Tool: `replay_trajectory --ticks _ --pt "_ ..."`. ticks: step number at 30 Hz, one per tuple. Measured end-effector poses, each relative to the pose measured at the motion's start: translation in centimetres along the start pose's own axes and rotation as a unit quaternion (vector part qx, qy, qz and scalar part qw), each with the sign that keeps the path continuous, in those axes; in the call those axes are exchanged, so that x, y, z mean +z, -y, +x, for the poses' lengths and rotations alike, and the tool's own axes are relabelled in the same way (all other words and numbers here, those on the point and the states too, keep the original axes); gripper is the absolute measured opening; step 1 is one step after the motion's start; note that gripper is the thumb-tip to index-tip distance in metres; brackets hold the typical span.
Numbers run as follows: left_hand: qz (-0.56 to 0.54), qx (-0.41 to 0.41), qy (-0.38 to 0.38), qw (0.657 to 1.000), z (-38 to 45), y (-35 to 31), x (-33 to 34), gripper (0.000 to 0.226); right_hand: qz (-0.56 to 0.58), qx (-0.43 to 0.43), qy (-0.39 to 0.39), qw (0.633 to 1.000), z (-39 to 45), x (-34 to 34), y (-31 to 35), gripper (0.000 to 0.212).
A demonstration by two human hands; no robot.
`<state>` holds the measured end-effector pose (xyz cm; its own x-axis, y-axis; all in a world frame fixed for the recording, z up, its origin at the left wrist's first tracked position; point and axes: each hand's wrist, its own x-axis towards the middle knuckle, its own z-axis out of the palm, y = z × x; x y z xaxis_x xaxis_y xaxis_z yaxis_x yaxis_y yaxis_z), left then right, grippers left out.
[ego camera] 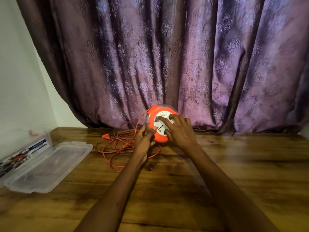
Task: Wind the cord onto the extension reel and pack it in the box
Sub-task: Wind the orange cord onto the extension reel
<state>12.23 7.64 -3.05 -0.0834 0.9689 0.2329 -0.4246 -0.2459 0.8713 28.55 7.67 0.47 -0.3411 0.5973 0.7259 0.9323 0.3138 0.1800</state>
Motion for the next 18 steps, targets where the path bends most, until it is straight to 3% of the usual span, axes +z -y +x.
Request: replay_trajectory --ticks 5,9,11,12,15,16,18 --pt "0.026 0.028 0.005 0.999 0.1 0.3 -0.4 0.049 -0.032 0.033 -0.025 0.999 0.1 0.0 1.2 0.06" --pt "0.027 0.034 0.013 0.999 -0.4 0.7 0.0 0.043 0.078 0.213 -0.006 0.974 1.2 -0.7 2.4 0.062" --pt "0.031 0.054 0.016 0.998 -0.6 0.8 0.2 0.042 0.215 0.355 0.039 0.909 1.8 -1.1 2.6 0.065" --pt "0.039 0.07 0.021 0.997 -0.7 0.7 0.3 0.044 0.319 0.41 0.06 0.852 2.0 -1.4 2.4 0.067" --pt "0.051 0.103 0.029 0.993 -1.0 0.6 0.6 0.043 0.594 0.494 0.072 0.631 2.0 -1.2 2.3 0.064" --pt "0.05 0.104 0.029 0.993 -1.1 0.6 0.7 0.04 0.622 0.512 0.074 0.588 1.9 -1.0 2.4 0.062" --pt "0.034 0.09 0.026 0.995 -1.0 0.6 0.7 0.037 0.633 0.52 0.07 0.569 1.5 -0.5 2.5 0.057"
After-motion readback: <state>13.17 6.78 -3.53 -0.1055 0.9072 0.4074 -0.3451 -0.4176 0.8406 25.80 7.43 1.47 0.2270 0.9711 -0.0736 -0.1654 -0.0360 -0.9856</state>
